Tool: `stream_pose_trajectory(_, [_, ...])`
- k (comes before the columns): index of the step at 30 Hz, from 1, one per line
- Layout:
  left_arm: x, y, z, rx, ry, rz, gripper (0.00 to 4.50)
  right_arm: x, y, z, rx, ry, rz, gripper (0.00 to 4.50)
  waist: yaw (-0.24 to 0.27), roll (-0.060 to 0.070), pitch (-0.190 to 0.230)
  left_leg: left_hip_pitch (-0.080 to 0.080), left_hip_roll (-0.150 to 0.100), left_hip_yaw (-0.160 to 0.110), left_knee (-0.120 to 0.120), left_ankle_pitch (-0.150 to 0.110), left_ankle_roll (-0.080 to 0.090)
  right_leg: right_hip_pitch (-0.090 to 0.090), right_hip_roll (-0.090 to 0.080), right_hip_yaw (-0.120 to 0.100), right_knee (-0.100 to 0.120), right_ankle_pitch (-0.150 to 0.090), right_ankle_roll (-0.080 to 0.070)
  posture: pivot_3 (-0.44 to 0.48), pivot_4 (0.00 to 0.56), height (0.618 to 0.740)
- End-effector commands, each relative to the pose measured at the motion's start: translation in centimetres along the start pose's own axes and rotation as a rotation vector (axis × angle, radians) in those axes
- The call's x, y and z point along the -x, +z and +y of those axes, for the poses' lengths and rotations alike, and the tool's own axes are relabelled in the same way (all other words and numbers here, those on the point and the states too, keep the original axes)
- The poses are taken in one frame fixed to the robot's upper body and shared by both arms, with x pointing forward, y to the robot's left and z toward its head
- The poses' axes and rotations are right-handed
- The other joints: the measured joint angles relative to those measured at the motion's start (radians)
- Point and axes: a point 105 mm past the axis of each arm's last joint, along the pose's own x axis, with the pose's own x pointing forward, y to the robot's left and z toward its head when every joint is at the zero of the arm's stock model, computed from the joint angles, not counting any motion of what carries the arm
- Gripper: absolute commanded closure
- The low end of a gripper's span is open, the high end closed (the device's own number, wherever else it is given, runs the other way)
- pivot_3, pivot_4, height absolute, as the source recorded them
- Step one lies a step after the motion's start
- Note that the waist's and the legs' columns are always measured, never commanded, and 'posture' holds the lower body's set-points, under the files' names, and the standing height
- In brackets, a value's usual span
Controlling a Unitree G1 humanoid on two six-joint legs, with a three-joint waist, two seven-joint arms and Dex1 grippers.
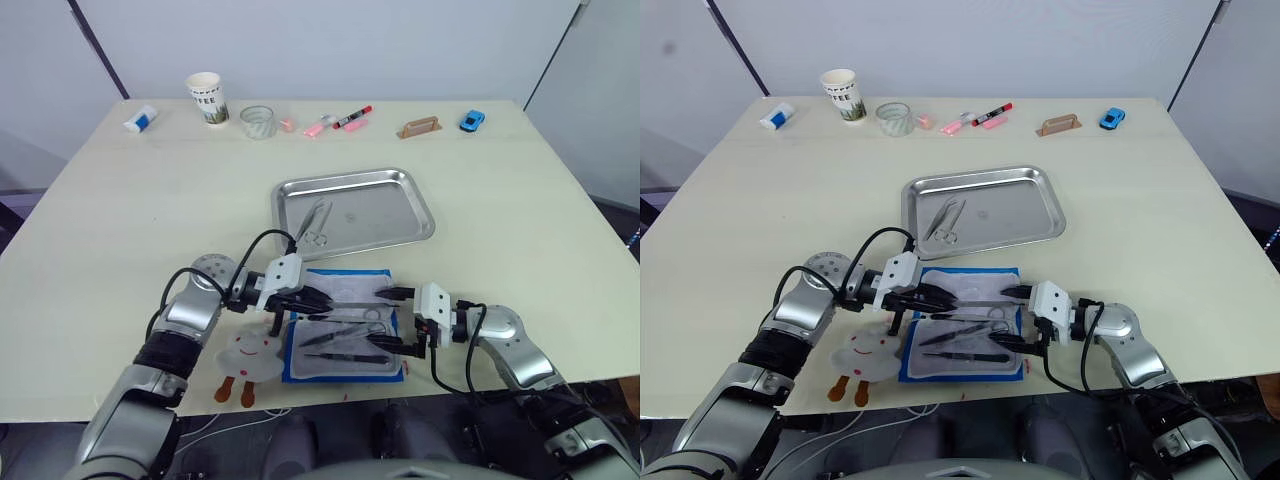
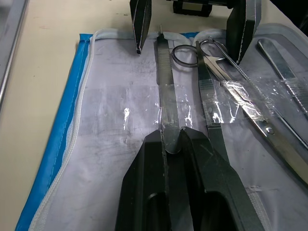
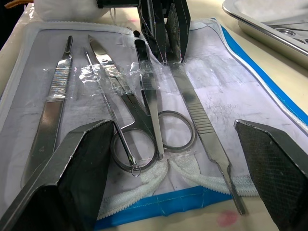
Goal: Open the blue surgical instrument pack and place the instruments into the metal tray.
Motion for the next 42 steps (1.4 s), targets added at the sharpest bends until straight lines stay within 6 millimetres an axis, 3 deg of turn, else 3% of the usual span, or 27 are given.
stream_pose_trajectory(1, [0.1,0.6,-0.1,-0.027,-0.019,0.018,4.46,1.1,-6.5,1.4,-0.148,-0.038,0.251,0.11,0.000,0.000,0.000,0.000,0.000,0.000,0.000,0.000,0.000,0.000,0.000,0.000,0.000,0.000,0.000,0.000,0.150,0.725])
stream_pose_trajectory(24, [2.7,3.9,0.0,-0.033,-0.046,0.150,4.46,1.0,-6.6,1.2,-0.146,-0.019,0.263,0.11,-0.002,0.000,0.002,0.000,0.002,0.000,0.000,0.000,0.000,-0.001,0.000,0.002,0.000,0.000,0.000,0.000,0.150,0.725])
stream_pose_trajectory(42, [6.2,3.4,-0.3,0.001,-0.021,0.217,4.46,0.8,-6.5,1.3,-0.145,-0.014,0.261,0.11,-0.003,0.000,0.004,0.000,0.004,0.000,-0.001,0.000,0.000,-0.003,0.000,0.002,0.000,-0.001,-0.002,0.000,0.150,0.725])
